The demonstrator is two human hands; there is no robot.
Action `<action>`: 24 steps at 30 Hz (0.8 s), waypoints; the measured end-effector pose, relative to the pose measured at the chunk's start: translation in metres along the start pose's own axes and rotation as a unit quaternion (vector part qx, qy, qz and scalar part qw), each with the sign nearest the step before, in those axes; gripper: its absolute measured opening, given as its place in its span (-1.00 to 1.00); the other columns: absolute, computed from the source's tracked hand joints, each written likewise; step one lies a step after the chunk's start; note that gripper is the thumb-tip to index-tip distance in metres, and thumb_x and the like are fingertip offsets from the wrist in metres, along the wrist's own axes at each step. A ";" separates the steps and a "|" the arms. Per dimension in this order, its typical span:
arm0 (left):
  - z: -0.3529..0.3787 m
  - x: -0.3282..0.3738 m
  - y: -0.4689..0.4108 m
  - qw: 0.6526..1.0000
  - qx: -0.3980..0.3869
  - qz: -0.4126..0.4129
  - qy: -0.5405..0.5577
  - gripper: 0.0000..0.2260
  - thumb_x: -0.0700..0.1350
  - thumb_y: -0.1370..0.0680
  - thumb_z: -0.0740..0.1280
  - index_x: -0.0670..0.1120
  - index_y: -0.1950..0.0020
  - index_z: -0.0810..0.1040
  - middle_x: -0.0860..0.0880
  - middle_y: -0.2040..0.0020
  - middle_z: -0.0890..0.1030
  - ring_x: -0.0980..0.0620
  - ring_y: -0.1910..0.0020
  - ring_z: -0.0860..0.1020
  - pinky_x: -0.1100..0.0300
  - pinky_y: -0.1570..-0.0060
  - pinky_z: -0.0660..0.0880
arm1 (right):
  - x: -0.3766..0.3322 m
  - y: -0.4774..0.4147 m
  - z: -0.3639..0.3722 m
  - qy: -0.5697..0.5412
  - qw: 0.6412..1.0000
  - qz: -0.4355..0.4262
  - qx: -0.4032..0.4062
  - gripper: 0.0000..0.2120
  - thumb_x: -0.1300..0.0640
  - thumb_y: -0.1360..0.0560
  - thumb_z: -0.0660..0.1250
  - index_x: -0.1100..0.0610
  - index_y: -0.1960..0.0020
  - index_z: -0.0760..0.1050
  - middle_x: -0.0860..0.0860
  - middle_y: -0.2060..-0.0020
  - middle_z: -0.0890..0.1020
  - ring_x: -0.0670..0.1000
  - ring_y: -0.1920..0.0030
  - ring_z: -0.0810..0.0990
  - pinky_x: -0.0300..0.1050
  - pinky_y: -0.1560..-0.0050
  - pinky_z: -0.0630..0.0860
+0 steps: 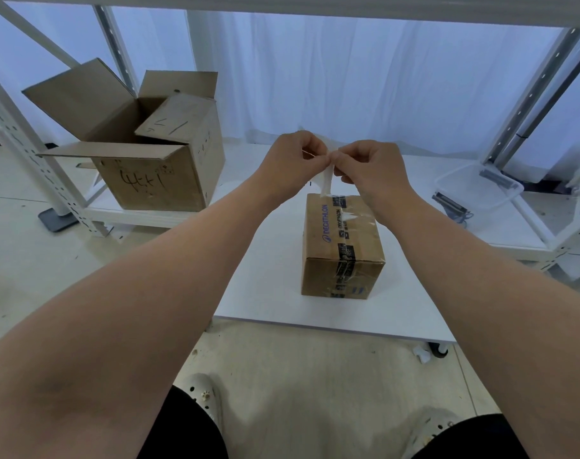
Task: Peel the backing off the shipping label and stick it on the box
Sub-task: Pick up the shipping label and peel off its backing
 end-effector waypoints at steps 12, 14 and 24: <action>-0.005 -0.006 -0.002 0.998 0.011 -0.027 0.058 -0.91 -0.14 -0.45 0.43 -0.10 0.22 0.57 -0.04 0.23 0.63 0.09 0.20 0.59 0.39 0.24 0.48 | 0.001 0.000 0.003 -0.014 1.000 0.001 0.001 -0.91 0.16 -0.42 0.44 0.15 0.20 0.56 0.21 0.20 0.68 0.20 0.12 0.67 0.15 -0.01 0.59; -0.006 -0.007 -0.001 0.998 0.007 -0.027 0.058 -0.92 -0.16 -0.45 0.43 -0.10 0.21 0.57 -0.13 0.16 0.65 0.03 0.15 0.59 0.23 0.09 0.54 | 0.002 0.000 0.003 -0.020 1.000 0.004 -0.002 -0.91 0.18 -0.43 0.43 0.08 0.18 0.51 0.15 0.22 0.68 0.10 0.17 0.68 0.09 -0.01 0.60; -0.009 -0.003 0.004 0.998 0.000 -0.039 0.052 -0.78 -0.21 -0.46 0.39 -0.11 0.00 0.38 -0.10 0.18 0.70 -0.07 0.17 0.60 0.30 0.38 0.38 | 0.001 -0.001 0.001 -0.037 0.999 0.006 -0.010 -0.83 0.26 -0.50 0.25 0.12 -0.04 0.54 0.05 0.31 0.66 -0.07 0.28 0.65 -0.16 0.11 0.58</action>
Point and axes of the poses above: each hand's wrist, its own y-axis away from the middle knuckle, its own z-axis out of the palm, x = y × z, the point moved 9 cm from there along -y, towards the middle knuckle
